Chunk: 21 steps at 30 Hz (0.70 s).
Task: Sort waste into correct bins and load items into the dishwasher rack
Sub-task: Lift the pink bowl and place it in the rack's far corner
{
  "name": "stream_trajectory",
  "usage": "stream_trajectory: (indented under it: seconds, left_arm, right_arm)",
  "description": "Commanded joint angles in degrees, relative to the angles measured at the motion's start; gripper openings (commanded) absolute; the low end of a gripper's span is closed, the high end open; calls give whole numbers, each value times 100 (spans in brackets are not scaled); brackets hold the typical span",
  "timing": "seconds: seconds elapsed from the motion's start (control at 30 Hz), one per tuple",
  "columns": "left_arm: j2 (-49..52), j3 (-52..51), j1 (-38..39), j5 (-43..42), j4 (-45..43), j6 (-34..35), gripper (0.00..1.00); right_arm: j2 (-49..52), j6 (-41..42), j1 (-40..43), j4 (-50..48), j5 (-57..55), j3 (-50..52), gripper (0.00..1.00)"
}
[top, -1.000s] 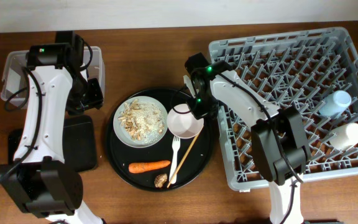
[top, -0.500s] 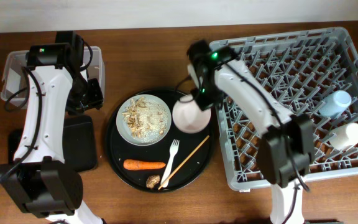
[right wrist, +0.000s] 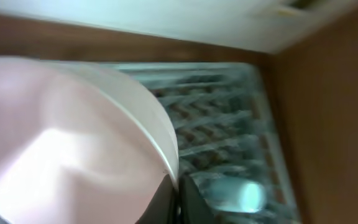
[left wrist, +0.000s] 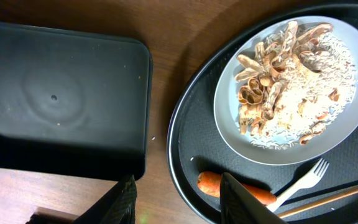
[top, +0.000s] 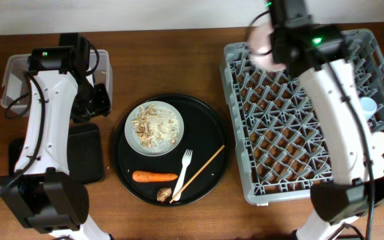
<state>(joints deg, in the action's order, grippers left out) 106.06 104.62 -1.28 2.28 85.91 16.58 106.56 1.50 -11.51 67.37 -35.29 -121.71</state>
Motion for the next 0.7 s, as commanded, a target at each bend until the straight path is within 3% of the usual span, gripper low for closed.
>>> stream_trajectory:
  seconds: [0.0,0.27,0.67]
  left_arm:
    - [-173,11,15,-42,-42,55,43]
    - [-173,11,17,-111,-35,55,43]
    - [-173,11,15,-153,-63,57,43]
  right_arm:
    - [162,481,654,-254,-1384,-22,4]
    - [942,807,1425,-745,-2920,-7,4]
    - [2531,1196,1220,-461,-2944,2,4]
